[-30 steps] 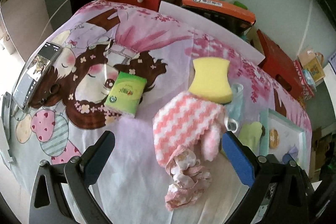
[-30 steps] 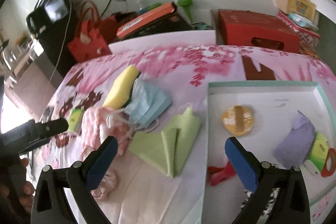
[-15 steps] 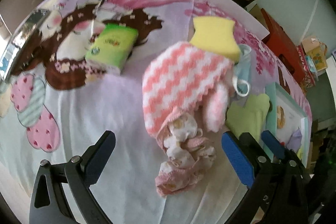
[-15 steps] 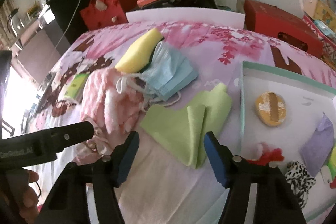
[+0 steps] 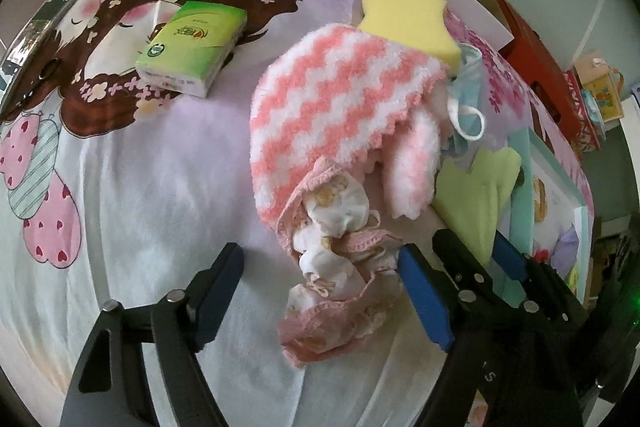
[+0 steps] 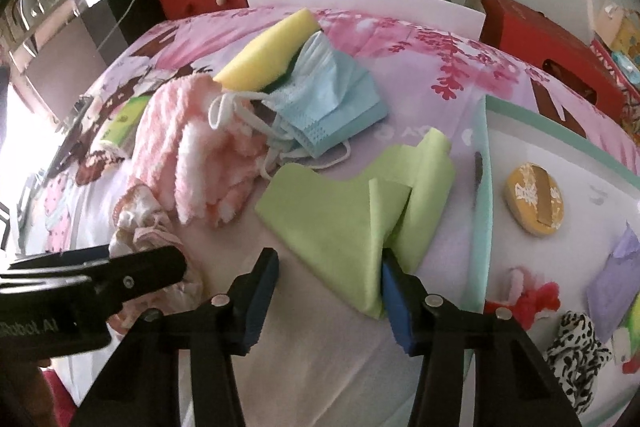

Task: Organize soft objects
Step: 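Grasp the pink baby socks with the left gripper while the right gripper grasps the green cloth, then lift and carry the socks and green cloth over the white tray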

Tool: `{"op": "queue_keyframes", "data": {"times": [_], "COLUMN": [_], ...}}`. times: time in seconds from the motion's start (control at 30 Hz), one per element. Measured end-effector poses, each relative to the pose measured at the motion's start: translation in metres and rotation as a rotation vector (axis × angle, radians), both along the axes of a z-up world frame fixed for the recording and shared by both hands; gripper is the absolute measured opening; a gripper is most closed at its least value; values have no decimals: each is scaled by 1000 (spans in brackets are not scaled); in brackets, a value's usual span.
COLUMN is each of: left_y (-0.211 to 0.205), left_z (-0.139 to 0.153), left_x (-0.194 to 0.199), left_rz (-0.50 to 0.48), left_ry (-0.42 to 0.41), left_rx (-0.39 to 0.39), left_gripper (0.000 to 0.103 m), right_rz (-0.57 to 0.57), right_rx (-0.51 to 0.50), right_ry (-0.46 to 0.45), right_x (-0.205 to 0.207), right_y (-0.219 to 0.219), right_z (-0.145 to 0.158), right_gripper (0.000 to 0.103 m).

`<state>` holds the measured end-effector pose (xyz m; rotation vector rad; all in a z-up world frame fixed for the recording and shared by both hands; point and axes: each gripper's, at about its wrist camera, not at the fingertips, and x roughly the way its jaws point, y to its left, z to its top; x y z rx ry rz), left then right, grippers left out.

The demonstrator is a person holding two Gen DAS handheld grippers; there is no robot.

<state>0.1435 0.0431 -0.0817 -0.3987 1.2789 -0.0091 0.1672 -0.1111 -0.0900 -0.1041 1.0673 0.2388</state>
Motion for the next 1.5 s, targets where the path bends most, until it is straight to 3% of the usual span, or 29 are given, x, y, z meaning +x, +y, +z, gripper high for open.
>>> {"op": "queue_keyframes", "data": {"times": [0.13,0.2,0.37,0.57,0.83,1.17,1.5], "left_y": [-11,-14,-24,-29,-29,-13,-10], "left_z": [-1,-1,0,3,17,40,97], "left_x": [0,-1,-1,-1,0,-2,-15], "left_rz": [-18,-23,-37,-47,-51,-33,-37], "left_ry": [-10,-15,-22,-44,-97,-177,-416], "left_rx": [15,4,-37,-61,-78,-115,-27], "left_gripper": [65,52,32,18,15,15,15], "right_rz": [0,-9,-30,-66,-97,-117,-140], "right_rx": [-27,-24,-18,14,75,184,287], "right_ry": [-9,-9,-14,-15,-8,-61,-229], "right_x": [-1,0,4,6,8,2,-16], "right_y": [1,0,-5,-12,-21,-29,-42], "right_z": [-1,-1,0,2,6,29,84], "right_gripper": [47,44,36,21,11,10,10]}}
